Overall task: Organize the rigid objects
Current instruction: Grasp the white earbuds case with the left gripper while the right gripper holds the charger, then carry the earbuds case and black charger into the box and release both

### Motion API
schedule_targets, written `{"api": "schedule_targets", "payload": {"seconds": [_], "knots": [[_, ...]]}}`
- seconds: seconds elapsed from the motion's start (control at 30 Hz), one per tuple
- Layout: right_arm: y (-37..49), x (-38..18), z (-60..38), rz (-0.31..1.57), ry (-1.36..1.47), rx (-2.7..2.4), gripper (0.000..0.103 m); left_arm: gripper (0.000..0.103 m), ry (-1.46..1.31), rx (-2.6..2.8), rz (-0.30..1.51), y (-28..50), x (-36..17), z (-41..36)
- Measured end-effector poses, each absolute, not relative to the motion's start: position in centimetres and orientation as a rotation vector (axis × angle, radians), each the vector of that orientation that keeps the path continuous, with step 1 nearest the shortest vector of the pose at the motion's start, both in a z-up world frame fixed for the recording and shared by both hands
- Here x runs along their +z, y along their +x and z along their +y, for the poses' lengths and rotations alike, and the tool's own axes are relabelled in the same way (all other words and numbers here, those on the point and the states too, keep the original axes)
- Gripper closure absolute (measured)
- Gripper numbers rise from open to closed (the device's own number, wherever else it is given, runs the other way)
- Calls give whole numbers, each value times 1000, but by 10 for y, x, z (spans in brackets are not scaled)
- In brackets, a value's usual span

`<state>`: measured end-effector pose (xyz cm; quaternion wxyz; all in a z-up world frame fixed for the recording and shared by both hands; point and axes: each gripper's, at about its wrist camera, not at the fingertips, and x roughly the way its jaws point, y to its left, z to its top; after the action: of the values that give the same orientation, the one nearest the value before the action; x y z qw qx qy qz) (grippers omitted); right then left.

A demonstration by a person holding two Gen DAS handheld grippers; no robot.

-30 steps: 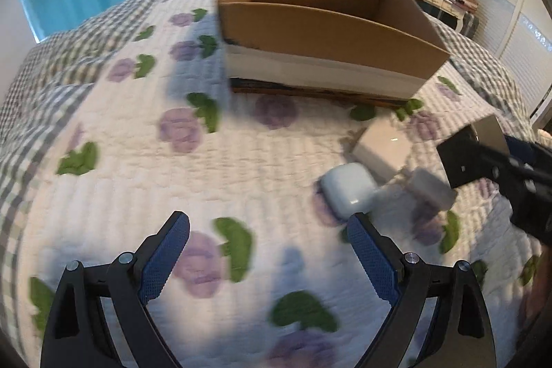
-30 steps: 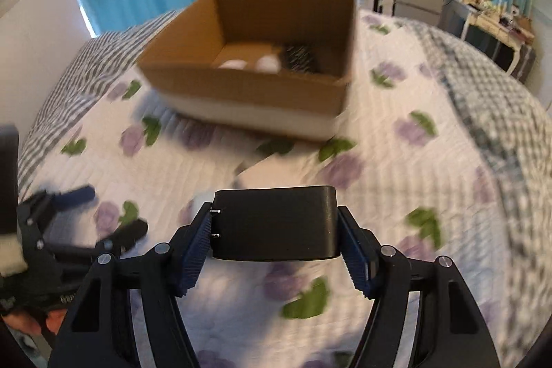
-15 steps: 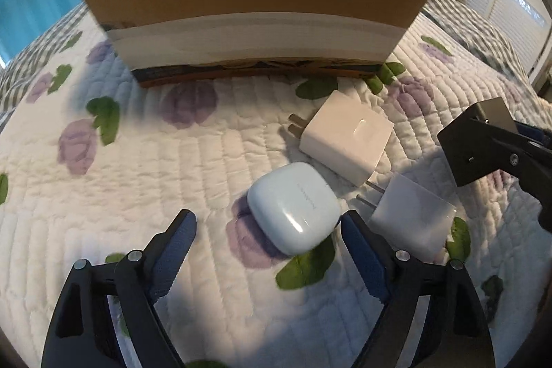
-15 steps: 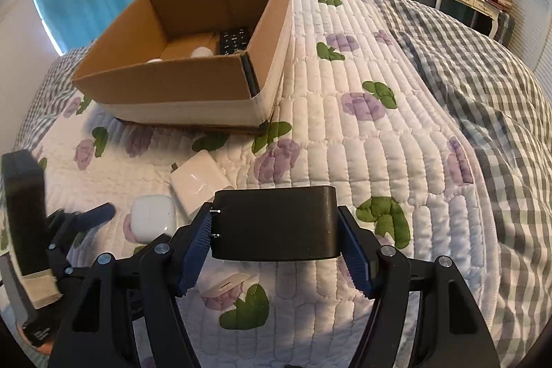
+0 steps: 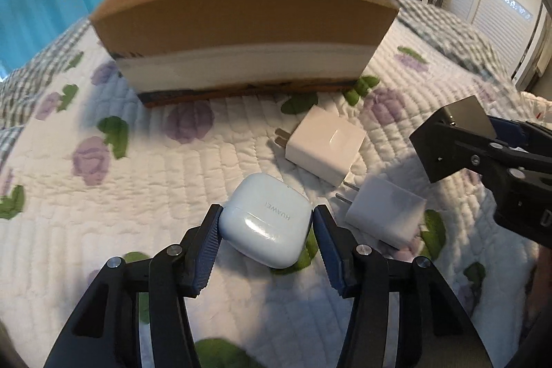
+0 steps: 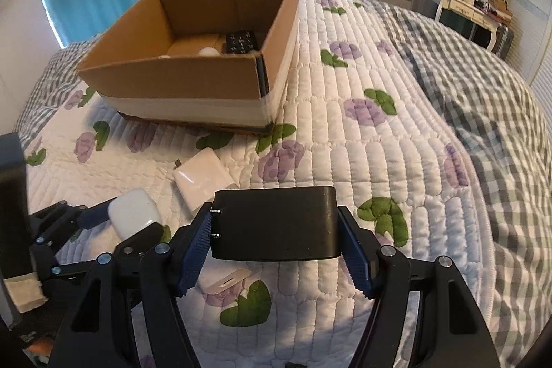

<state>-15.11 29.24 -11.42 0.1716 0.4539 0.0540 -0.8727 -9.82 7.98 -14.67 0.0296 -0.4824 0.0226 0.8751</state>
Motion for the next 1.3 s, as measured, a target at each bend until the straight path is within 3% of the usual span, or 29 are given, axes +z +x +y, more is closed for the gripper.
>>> {"api": "schedule_targets", "payload": {"seconds": [0.4,0.87,1.3], "knots": [[-131,-51,284,170,1128,-2520,35,49,-1355,2796,27,-79,-73,58],[-151,32,256,196,898,-2532,35,49,-1154,2854,15,-128,3,38],[-214,15,246,186,921,-2501,35,49,-1183,2834,103,-220,-26,34]]}}
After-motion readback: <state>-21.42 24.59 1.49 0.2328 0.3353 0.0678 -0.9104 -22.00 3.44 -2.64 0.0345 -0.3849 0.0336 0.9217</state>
